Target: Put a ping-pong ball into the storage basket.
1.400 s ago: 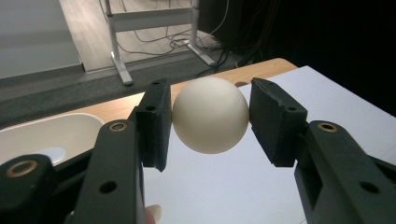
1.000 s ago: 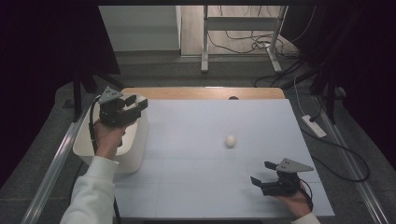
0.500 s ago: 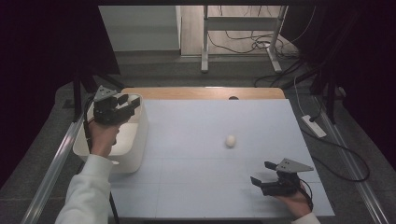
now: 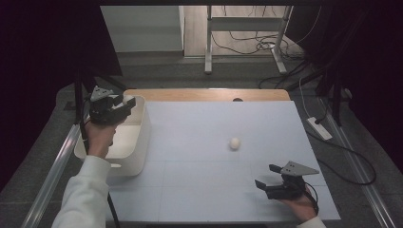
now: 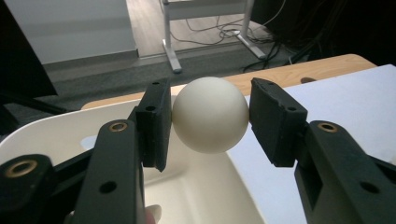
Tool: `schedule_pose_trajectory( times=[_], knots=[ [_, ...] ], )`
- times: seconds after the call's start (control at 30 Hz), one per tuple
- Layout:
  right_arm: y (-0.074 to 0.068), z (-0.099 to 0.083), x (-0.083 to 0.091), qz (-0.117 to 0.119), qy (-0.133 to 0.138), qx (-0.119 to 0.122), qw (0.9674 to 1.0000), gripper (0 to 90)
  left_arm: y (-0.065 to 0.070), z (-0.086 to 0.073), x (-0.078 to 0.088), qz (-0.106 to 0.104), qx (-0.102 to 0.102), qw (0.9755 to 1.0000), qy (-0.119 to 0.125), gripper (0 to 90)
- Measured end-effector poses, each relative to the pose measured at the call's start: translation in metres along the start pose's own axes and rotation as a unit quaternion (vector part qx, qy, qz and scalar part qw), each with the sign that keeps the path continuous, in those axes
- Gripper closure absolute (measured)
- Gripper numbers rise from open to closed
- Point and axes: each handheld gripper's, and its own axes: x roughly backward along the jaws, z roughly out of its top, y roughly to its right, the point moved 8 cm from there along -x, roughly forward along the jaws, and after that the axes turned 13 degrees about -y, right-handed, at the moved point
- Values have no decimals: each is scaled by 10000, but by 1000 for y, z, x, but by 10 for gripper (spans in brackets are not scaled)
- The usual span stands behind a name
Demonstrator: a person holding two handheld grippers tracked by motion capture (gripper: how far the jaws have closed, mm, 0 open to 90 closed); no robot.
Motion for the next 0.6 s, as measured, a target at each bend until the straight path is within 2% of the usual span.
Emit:
schedule_pose_trajectory(
  times=[0.6],
  knots=[
    [0,0,0,-7,-18,7,10000,136,-11,-3,-10,120,134,9997,-154,504]
  ],
)
